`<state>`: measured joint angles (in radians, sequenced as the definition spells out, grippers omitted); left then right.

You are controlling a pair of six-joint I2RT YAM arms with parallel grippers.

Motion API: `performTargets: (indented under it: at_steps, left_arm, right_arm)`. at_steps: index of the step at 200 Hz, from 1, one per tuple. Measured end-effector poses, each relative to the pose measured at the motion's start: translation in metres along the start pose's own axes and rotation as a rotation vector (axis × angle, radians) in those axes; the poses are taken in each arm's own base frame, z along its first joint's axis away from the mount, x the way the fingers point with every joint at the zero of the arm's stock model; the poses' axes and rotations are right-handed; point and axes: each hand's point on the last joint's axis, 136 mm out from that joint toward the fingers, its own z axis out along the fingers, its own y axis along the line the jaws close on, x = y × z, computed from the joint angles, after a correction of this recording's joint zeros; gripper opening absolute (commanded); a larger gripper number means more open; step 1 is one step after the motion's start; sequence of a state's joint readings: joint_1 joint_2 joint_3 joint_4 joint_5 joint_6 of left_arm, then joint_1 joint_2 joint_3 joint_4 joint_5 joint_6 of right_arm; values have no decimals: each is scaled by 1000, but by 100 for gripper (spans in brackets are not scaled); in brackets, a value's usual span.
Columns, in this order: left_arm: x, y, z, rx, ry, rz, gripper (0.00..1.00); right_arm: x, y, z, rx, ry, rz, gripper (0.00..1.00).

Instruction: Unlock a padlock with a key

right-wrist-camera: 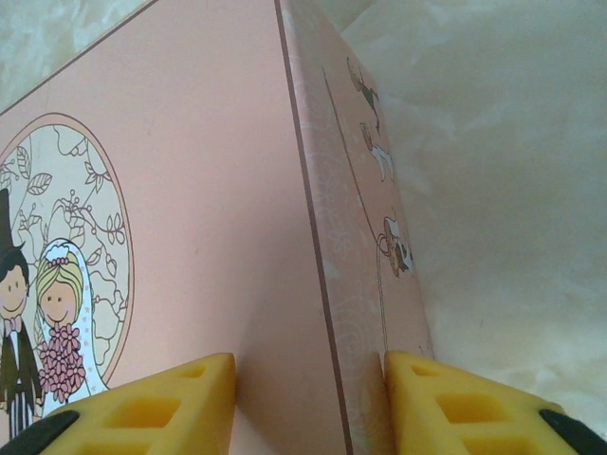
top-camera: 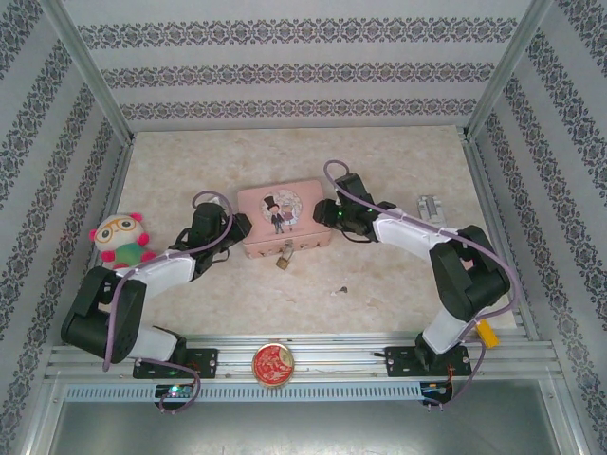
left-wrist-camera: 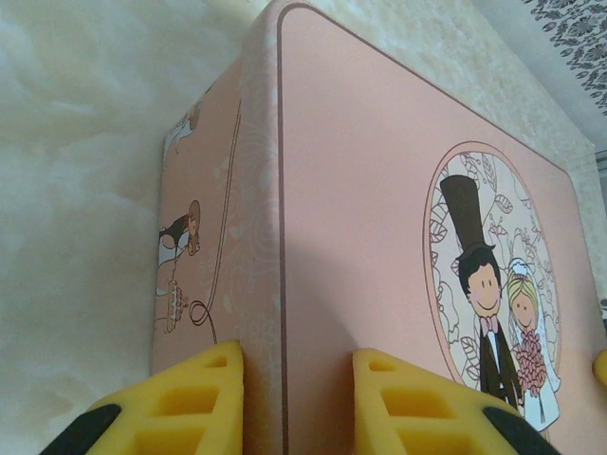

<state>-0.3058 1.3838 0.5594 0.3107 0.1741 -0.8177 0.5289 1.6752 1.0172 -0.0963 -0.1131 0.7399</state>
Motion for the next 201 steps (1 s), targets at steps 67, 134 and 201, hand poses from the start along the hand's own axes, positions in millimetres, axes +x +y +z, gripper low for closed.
performTargets:
  at_steps: [67,134,201]
  left_arm:
    - [11,-3,-7,6,17,2,34]
    - [-3,-12,9,-7,3,16,41]
    - [-16,-22,4,19,-44,30,62]
  right_arm:
    - [17,-3,-13,56,-13,-19,59]
    - [27,-6,-25,88,27,-85,75]
    - [13,-5,-87,115,-73,-171,70]
